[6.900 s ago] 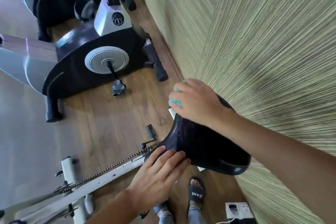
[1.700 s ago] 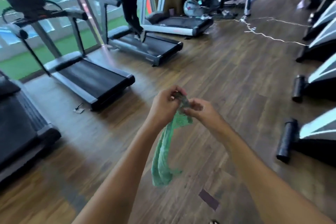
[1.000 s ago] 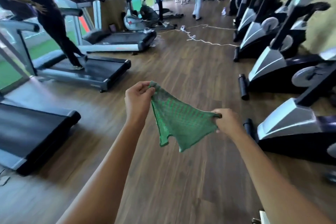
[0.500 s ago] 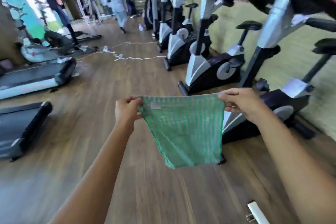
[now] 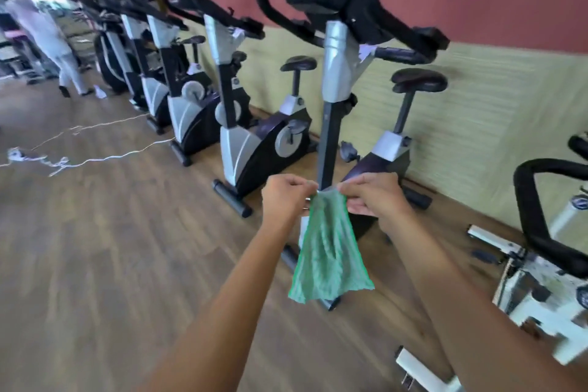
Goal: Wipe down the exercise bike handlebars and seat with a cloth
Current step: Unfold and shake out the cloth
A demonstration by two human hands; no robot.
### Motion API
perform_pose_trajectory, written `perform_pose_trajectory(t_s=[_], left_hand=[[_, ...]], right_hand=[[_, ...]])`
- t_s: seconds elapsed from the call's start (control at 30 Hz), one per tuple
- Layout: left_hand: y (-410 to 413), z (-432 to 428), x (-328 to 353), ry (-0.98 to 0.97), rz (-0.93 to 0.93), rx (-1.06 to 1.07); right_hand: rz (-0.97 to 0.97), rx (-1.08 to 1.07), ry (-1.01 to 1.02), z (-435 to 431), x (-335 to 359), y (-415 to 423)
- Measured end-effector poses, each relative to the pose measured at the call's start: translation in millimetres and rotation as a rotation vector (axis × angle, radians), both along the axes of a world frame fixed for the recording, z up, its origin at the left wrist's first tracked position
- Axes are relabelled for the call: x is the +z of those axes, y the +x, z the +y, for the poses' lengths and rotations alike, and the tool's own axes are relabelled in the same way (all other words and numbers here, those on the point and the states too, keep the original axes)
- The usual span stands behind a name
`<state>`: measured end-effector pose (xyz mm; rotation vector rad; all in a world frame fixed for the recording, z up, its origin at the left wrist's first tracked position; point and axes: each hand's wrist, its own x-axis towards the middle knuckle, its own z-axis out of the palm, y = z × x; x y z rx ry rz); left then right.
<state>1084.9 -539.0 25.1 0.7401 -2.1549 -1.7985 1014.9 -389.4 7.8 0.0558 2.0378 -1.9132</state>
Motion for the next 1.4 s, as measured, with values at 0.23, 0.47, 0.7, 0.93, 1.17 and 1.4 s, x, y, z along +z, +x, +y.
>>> perform_pose_trajectory(t_s=[0.23, 0.47, 0.7, 0.93, 1.17, 1.4], left_hand=[[-105.4, 35.5, 13.7, -0.088, 0.024, -0.225], [-190.7, 66.7, 15.0, -0.008, 0.059, -0.447], [-262.8, 83.5, 15.8, -0.017, 0.107, -0.644], [-324.0, 88.3, 25.4, -0.027, 0.197, -0.807], [-352.5, 100.1, 62.2, -0.104, 0.322, -1.087], [-370.5, 108.0, 96.8, -0.015, 0.345, -1.222]], right_hand=[[-0.051, -0.066, -0.091, 18.6, 19.0, -69.6], [-0.062, -0.307, -0.184, 52.6, 30.8, -129.8], [-0.043, -0.483, -0.209, 66.9, 36.6, -176.5], [0.125, -0.565, 0.031, 77.1, 50.7, -200.2], [0.18, -0.237, 0.448, 119.2, 53.0, -220.1], [0.082, -0.091, 0.193, 162.0, 67.6, -241.2]])
